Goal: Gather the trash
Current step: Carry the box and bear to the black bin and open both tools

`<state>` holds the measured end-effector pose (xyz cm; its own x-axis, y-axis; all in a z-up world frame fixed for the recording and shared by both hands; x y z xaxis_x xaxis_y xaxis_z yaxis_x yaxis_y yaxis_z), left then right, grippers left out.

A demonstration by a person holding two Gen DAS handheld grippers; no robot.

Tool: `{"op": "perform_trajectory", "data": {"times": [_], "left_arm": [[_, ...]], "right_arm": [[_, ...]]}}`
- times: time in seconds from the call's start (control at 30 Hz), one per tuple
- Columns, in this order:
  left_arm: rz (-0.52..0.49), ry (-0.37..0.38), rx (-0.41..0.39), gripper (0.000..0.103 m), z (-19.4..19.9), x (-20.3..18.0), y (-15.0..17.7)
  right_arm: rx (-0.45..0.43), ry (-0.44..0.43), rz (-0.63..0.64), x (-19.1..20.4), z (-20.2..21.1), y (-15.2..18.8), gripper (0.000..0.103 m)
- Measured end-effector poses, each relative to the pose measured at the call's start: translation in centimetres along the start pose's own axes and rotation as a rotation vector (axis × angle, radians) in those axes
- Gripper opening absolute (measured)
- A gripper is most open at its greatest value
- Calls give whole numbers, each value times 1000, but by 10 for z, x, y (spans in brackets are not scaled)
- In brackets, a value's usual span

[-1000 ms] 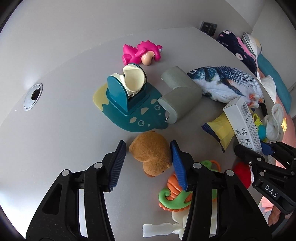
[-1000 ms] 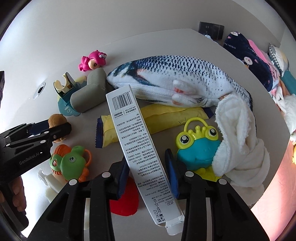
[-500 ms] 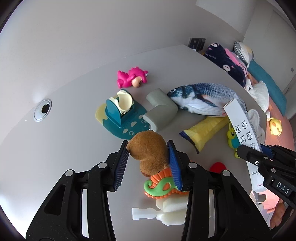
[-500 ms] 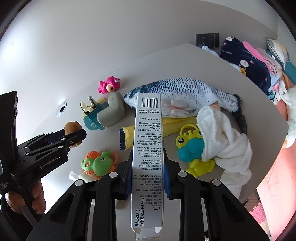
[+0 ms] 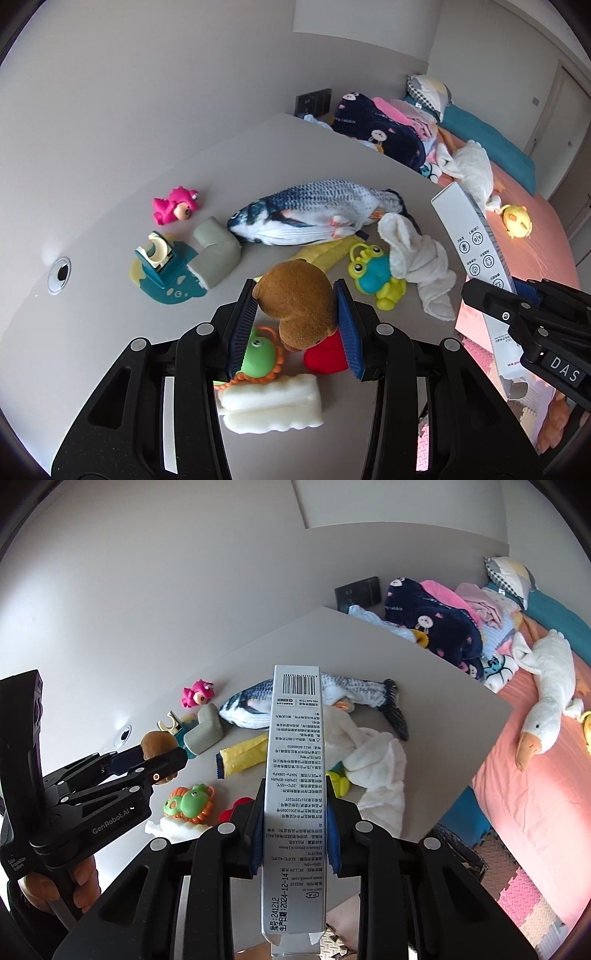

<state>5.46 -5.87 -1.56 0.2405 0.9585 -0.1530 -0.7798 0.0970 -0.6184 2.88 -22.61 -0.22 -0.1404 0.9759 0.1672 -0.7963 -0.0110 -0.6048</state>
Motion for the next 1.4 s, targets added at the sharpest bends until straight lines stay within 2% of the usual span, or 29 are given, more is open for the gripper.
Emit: {"op": "perform_trajectory", "data": {"times": [0.63, 0.97, 1.27, 1.3, 1.33, 1.37, 1.4], "left_arm": [[-244, 190, 72, 42, -26, -143, 8], [-375, 291, 118, 42, -39, -211, 21], [-471, 384, 189, 43, -56, -261, 35], [-491, 391, 218, 44, -59, -267, 38], [-509, 382, 240, 58, -64, -272, 40], [-517, 365, 247, 89, -68, -275, 40], [-520, 357, 241, 97, -69, -276, 41]], "right_arm": [[-26, 159, -267, -130, 56, 50, 28], [-40, 252, -371, -183, 82, 75, 28], [-2, 302, -484, -228, 88, 95, 28], [15, 299, -494, -233, 86, 95, 35], [34, 305, -503, -239, 84, 95, 46], [35, 337, -520, -247, 86, 94, 65], [23, 368, -534, -255, 90, 93, 69]]}}
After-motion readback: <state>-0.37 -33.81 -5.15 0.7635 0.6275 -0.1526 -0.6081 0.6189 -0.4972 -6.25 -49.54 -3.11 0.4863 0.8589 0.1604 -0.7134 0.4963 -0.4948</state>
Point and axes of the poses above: each gripper's, at about its wrist camera, not at the fingertips, and z roughly against the way its jaws point, x to its left, y to its underside, the point moved 3 cm from there along -z, roughly the way its jaws point, and after that the axes turned 5 degrees about y, right-handed, at the moved point
